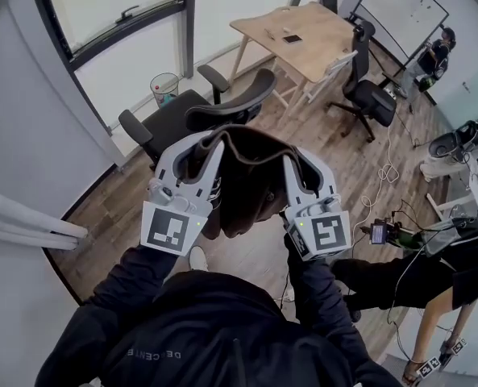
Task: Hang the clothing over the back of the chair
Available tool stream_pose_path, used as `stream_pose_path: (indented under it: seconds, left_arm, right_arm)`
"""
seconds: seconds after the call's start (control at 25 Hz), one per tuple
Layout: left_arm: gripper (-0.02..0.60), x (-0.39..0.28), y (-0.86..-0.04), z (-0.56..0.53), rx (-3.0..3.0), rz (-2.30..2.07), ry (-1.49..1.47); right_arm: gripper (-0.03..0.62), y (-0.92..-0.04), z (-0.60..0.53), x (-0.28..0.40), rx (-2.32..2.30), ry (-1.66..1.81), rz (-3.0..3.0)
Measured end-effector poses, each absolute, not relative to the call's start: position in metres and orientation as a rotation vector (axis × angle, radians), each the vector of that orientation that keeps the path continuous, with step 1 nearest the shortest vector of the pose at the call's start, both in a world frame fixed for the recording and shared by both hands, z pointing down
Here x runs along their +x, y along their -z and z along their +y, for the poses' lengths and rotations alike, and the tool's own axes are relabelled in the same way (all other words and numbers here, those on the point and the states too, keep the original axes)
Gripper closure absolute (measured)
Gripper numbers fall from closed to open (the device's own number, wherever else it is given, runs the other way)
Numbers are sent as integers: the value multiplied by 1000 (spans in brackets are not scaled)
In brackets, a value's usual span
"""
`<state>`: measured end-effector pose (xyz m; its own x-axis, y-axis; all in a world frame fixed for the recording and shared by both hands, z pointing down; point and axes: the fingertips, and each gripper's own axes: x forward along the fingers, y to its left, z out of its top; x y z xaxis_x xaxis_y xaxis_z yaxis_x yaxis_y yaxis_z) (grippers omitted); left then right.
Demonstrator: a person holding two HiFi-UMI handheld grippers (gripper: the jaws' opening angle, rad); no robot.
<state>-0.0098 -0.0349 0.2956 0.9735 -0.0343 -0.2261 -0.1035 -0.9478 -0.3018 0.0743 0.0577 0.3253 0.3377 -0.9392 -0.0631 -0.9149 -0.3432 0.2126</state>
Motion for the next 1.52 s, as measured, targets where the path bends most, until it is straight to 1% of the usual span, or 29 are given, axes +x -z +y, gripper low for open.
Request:
stream_pose_path:
  seconds: [0.4,0.76,1.12,1.52]
  left_arm:
    - [534,46,-288,-50,-2785,127,-242]
    - [534,102,-269,-48,-2756,425,-229]
    - [534,125,-265,-42,-2680,670,-191]
    - [534,154,-254,-61,-2617,745,-168]
  right_arm:
    - [551,-320,35,134,2348,226,-1801]
    - [551,-296,24,198,2135,306,-2045]
    - [551,-286,8,236,1981,375,-2222]
    - [553,-277,-20,267,1964,449,-2273]
